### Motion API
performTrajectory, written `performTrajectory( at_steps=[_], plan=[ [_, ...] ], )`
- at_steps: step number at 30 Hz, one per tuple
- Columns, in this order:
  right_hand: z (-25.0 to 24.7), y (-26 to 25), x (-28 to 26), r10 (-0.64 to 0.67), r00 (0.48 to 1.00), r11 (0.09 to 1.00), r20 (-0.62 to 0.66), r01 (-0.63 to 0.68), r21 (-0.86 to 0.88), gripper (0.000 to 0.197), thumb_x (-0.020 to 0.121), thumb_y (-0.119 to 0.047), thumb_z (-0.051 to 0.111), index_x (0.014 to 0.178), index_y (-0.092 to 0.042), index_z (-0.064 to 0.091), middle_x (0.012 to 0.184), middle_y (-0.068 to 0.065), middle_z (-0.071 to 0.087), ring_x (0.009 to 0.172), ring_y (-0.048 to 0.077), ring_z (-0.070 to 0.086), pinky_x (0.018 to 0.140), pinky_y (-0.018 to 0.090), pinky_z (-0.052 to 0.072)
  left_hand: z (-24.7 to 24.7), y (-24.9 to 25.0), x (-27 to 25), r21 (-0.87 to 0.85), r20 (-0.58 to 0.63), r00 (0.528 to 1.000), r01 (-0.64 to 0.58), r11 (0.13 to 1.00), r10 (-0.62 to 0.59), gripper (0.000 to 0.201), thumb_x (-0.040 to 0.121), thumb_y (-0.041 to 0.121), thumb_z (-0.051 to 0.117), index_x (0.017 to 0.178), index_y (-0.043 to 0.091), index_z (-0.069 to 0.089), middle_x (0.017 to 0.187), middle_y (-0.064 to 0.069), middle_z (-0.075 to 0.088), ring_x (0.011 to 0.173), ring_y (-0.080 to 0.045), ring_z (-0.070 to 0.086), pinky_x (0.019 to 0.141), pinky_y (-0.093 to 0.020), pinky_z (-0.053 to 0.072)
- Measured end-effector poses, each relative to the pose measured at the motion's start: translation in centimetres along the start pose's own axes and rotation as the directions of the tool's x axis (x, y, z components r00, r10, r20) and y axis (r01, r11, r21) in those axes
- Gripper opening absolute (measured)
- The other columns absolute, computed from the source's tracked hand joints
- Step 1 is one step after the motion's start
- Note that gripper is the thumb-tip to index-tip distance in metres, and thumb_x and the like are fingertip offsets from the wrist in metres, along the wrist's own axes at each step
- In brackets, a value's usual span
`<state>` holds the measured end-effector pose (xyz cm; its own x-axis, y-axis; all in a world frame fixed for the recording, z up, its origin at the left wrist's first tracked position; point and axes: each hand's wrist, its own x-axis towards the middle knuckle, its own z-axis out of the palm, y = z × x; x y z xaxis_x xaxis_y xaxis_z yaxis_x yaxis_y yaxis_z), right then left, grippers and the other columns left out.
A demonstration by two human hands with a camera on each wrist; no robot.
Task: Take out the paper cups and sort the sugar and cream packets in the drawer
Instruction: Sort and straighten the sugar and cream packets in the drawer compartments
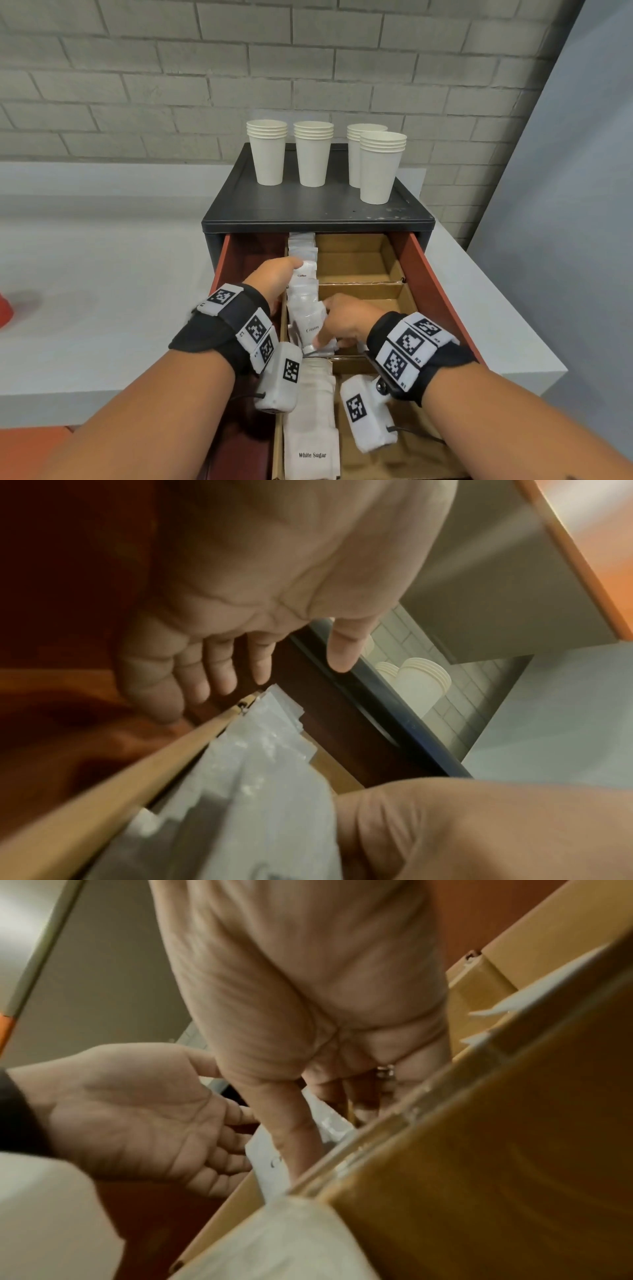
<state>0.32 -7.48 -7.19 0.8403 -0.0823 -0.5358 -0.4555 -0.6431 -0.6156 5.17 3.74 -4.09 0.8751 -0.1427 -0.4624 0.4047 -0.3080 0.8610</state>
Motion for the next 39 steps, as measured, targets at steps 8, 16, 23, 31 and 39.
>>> performTrajectory(
  at_steps=[8,16,23,31,39],
  plan=[
    [0.7,0.0,0.3,0.015,0.993,0.998,-0.115,-0.021,-0.053,0.046,0.082,-0.028,0.071,0.116,-0.003,0.054,0.104,0.006,0.057,0.092,0.021,0.055,0.081,0.031,0.051,0.5,-0.3,0.0,0.044,0.091,0.992,0.085,0.995,-0.088,0.061,0.097,0.034,0.044,0.148,0.009,0.022,0.154,-0.016,0.023,0.139,-0.033,0.026,0.112,-0.047,0.026],
    [1.7,0.3,1.0,-0.096,0.982,0.995,-0.165,0.09,-0.047,0.06,0.067,-0.013,0.081,0.115,-0.015,0.045,0.111,0.003,0.056,0.1,0.021,0.054,0.085,0.034,0.049,0.5,-0.5,0.4,0.046,0.085,0.991,0.098,0.994,-0.102,0.06,0.098,0.036,0.042,0.148,0.011,0.021,0.153,-0.017,0.023,0.139,-0.034,0.026,0.109,-0.047,0.026],
    [2.2,0.7,1.3,-0.1,0.952,0.995,-0.288,0.103,-0.004,0.064,0.065,-0.017,0.082,0.114,-0.013,0.042,0.111,0.004,0.057,0.102,0.023,0.056,0.081,0.034,0.05,0.5,-0.5,0.5,0.013,0.068,0.992,0.108,0.994,-0.109,0.06,0.097,0.038,0.043,0.147,0.011,0.023,0.153,-0.016,0.025,0.138,-0.035,0.028,0.113,-0.05,0.025],
    [3.0,0.9,2.1,-0.193,0.971,0.968,-0.14,0.166,-0.186,0.037,0.076,-0.021,0.073,0.11,-0.011,0.062,0.108,0.008,0.065,0.099,0.024,0.061,0.085,0.031,0.052,0.5,-0.4,0.4,0.002,0.072,0.992,0.105,0.994,-0.105,0.061,0.098,0.037,0.042,0.148,0.009,0.021,0.154,-0.015,0.024,0.139,-0.033,0.026,0.112,-0.046,0.025],
    [2.9,0.9,1.9,-0.266,0.951,0.936,-0.159,0.216,-0.278,0.028,0.089,-0.014,0.055,0.116,-0.008,0.06,0.117,0.012,0.062,0.108,0.029,0.058,0.09,0.031,0.047,0.5,-0.4,0.4,0.026,0.074,0.993,0.093,0.995,-0.094,0.059,0.097,0.038,0.043,0.147,0.01,0.025,0.151,-0.015,0.029,0.137,-0.033,0.032,0.111,-0.046,0.026]
  ],
)
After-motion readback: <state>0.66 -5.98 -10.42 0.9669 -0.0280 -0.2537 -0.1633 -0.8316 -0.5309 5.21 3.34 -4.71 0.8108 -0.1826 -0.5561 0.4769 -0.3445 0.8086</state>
